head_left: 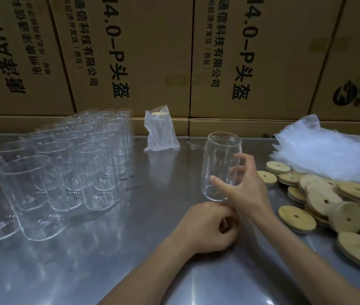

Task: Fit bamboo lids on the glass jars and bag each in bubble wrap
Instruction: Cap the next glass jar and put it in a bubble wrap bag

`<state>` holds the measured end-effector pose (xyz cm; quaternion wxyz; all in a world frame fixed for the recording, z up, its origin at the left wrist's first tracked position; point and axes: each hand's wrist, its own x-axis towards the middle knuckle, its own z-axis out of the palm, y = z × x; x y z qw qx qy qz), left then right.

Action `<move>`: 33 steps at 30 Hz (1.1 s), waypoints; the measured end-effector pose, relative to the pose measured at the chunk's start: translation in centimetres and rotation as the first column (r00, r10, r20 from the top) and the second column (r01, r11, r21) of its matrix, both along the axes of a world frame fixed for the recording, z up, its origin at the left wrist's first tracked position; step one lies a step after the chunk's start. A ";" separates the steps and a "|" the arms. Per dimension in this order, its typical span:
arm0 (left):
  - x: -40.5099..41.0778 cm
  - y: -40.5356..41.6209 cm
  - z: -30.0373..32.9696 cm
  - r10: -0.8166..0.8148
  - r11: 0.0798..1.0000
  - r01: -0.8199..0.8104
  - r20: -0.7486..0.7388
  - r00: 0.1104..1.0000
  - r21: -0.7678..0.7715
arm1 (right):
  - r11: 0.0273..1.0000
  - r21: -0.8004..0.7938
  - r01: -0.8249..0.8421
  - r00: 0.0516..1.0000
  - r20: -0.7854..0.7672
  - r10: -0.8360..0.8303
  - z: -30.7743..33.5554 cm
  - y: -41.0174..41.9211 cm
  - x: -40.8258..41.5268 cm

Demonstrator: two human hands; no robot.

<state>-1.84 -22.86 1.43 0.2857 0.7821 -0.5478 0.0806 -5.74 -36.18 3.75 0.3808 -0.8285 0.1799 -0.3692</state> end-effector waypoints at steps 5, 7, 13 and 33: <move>0.4 -0.1 0.1 0.040 0.948 -0.072 -0.106 0.994 -0.310 | 1.000 0.007 0.011 0.999 -0.035 -0.011 -1.4 -2.7 -1.1; 1.1 -0.1 0.1 0.069 0.894 -0.152 -0.208 0.976 -0.421 | 0.999 0.024 -0.029 0.999 -0.029 0.029 -1.8 -2.8 -1.1; 3.0 -0.6 -0.8 0.021 0.866 -0.294 -0.559 0.829 -0.404 | 0.984 0.089 -0.157 0.984 -0.077 0.164 -1.8 -3.0 -1.0; 4.1 -1.2 -2.1 -0.030 0.958 -0.157 -0.628 0.777 -0.241 | 0.822 -0.542 0.175 0.700 -0.519 -0.491 -3.9 -7.7 1.2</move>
